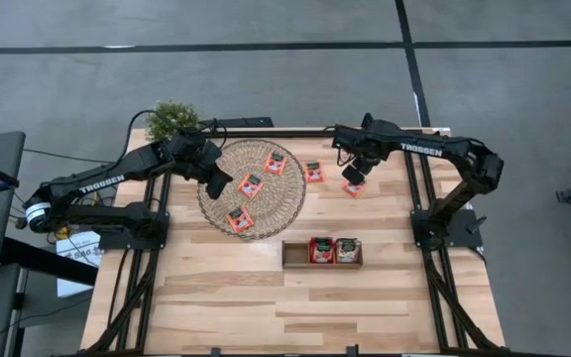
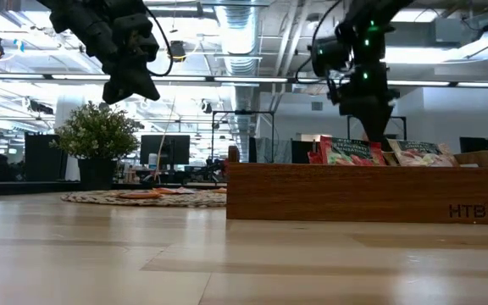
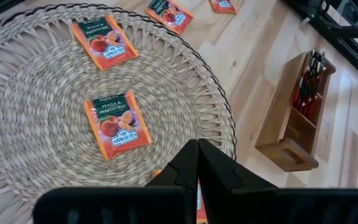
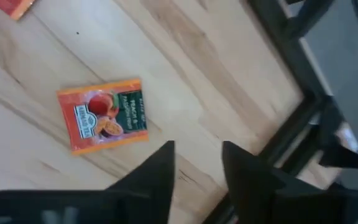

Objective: Pick & Place Tea
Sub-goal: Put the orange tea bag into the left slot of the wooden organizer

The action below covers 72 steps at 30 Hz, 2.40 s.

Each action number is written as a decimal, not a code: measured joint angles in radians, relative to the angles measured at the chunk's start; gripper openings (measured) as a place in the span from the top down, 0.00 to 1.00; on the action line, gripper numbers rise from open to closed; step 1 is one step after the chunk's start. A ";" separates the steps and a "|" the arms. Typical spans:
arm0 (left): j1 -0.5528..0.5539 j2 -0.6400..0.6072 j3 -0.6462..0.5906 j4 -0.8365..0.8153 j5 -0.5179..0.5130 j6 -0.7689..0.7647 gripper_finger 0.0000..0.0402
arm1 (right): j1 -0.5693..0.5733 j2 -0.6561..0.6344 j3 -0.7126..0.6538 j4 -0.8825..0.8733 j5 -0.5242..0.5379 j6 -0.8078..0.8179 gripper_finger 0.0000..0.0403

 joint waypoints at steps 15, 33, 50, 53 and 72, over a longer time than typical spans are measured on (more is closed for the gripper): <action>0.000 0.000 0.000 0.001 -0.039 -0.088 1.00 | -0.192 0.000 -0.137 0.239 -0.231 -0.166 0.34; 0.000 0.000 0.000 0.027 -0.057 -0.116 1.00 | -0.182 0.000 -0.299 0.364 -0.360 -0.142 0.34; 0.000 0.000 0.000 0.061 -0.058 -0.139 1.00 | -0.182 0.186 -0.289 0.409 -0.381 -0.159 0.34; 0.000 0.000 0.000 0.061 -0.058 -0.139 1.00 | -0.182 0.182 -0.281 0.400 -0.385 -0.164 0.37; 0.000 0.000 0.000 0.061 -0.058 -0.131 1.00 | -0.182 0.145 -0.280 0.378 -0.394 -0.170 0.93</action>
